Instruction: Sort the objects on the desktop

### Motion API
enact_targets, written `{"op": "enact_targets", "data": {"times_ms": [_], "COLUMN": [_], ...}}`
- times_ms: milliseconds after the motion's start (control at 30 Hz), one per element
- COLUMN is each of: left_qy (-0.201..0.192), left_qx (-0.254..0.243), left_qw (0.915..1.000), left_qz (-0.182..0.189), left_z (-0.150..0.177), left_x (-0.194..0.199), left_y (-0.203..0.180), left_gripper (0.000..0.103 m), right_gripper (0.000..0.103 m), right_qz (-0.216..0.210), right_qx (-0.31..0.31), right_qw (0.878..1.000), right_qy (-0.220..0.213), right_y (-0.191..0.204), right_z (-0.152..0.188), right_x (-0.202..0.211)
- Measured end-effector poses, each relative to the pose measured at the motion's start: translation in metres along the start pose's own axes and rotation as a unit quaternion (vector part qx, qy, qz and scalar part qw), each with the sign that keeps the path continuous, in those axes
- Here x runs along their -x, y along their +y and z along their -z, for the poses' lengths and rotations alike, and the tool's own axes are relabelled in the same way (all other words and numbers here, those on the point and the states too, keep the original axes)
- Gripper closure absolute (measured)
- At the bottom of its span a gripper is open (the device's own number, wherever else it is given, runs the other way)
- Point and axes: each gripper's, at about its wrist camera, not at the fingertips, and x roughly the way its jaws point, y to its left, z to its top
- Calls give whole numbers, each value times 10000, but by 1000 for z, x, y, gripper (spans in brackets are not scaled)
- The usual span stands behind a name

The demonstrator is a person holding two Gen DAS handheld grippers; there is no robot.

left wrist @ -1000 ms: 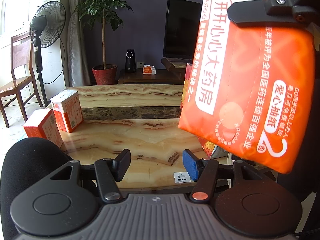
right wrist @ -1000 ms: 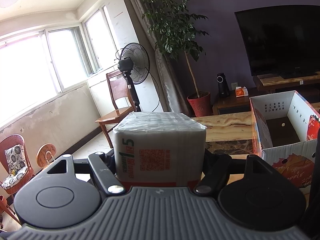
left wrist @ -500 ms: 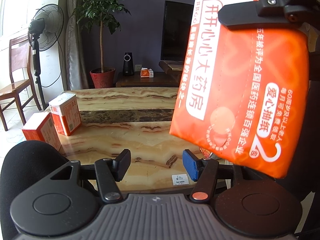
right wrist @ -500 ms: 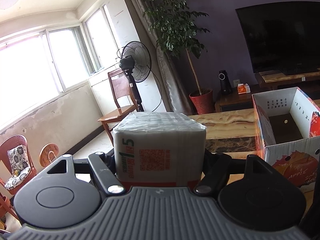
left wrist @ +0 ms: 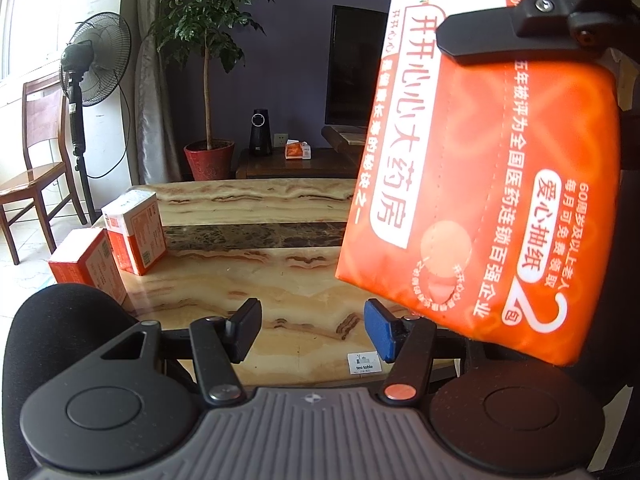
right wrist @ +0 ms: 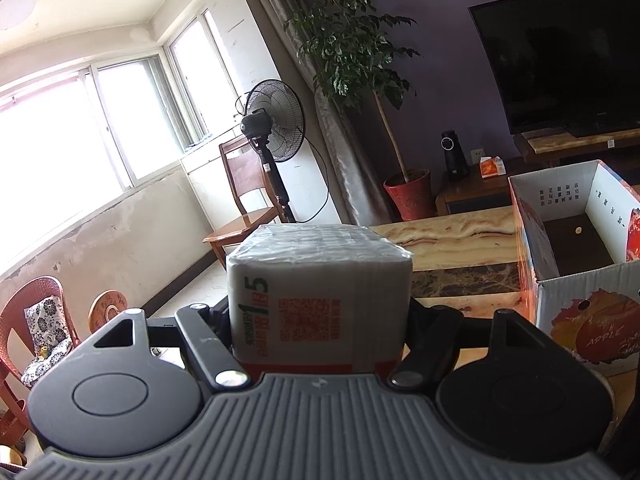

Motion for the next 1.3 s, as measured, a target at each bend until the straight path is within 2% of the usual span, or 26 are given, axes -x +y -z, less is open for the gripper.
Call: {"op": "enact_targets", "data": {"times_ms": [700,1300], "left_qy": [-14,-7], "left_qx": [-272,-242], "left_qw": [9996,9997], "left_qz": [-29,-43], "left_z": [2,1], "left_x": [0,-1], "left_y": [-8,-6], "left_gripper": [46,50], "right_gripper": [26,24], "right_qz": [-27,-86], "right_qx": [-82,-40], "right_qw": [9997,9997], "right_qy": [218,228], "right_y": [0,4], "right_z": [1,6], "right_x": [-4,-6]}}
